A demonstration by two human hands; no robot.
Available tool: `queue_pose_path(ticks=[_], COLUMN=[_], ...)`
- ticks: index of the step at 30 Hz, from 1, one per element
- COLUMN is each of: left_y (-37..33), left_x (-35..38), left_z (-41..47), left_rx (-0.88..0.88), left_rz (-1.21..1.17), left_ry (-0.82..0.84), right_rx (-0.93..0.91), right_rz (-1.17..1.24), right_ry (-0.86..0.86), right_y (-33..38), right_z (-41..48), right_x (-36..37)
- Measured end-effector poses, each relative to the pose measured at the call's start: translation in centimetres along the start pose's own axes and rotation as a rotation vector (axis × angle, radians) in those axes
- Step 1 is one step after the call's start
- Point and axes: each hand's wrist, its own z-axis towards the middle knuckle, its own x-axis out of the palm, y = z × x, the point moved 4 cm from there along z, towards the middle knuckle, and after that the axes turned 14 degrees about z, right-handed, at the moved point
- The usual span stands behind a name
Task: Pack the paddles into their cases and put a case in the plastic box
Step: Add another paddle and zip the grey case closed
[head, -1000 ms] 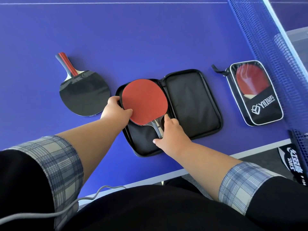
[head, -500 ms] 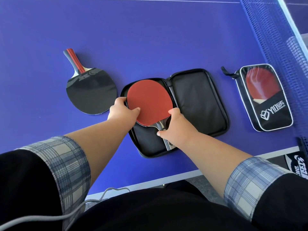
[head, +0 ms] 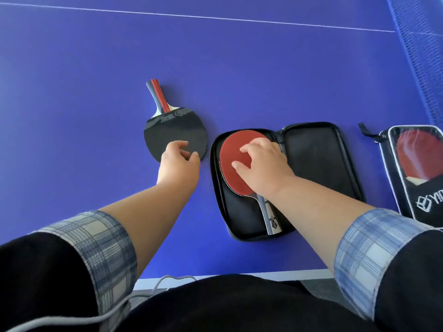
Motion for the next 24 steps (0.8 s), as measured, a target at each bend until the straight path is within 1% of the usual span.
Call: queue_pose_path(ticks=[2,3,4,5,6,8,11,15,18,19,21,23,24], left_y=[1.9,2.8,3.5,4.2,4.6,4.8,4.6,4.2,3.6,3.3,2.7,1.5,0.8], left_x=[-2.7,-3.7,-4.3,-4.6,-4.8,-5.0,-4.3,-4.5,-5.0,-5.2,-5.4,-5.2,-5.0], left_z=[1.2,1.9,2.5,3.1,3.6,4.1,4.4,3.9,3.3,3.2,3.0,2.5,2.2], left_rx=[-0.090,-0.167,-0.243,-0.302,-0.330,-0.286,-0.206,-0.276,-0.262,-0.245,-0.166,-0.092,-0.058], left_rz=[-0.014,-0.002,0.008,0.020,0.045,0.087,0.027,-0.138,-0.382,-0.451,-0.472,-0.472,-0.480], left_ry=[-0.172,-0.197,-0.170,-0.108,-0.042,0.042,0.094,0.103,0.155,0.170,0.196,0.258,0.295], right_rx=[-0.035,-0.014,0.030,0.087,0.144,0.236,0.305,0.348,0.350,0.333,0.322,0.374,0.417], right_rz=[0.188,0.313,0.424,0.501,0.534,0.525,0.487,0.609,0.753,0.782,0.816,0.874,0.893], right_ry=[-0.022,-0.005,0.024,0.053,0.081,0.146,0.188,0.102,0.011,-0.017,-0.048,-0.017,-0.030], right_y=[2.9,4.4,5.8,7.1,8.1,9.4,9.9,9.7,9.7,9.4,8.2,6.1,4.7], right_z=[1.9,3.0,4.2,5.5,6.8,8.7,10.3,10.6,9.3,8.7,7.0,4.8,3.8], right_x=[0.3,0.8,1.4,2.1,3.0,4.5,5.9,5.9,4.5,3.9,2.7,1.7,1.1])
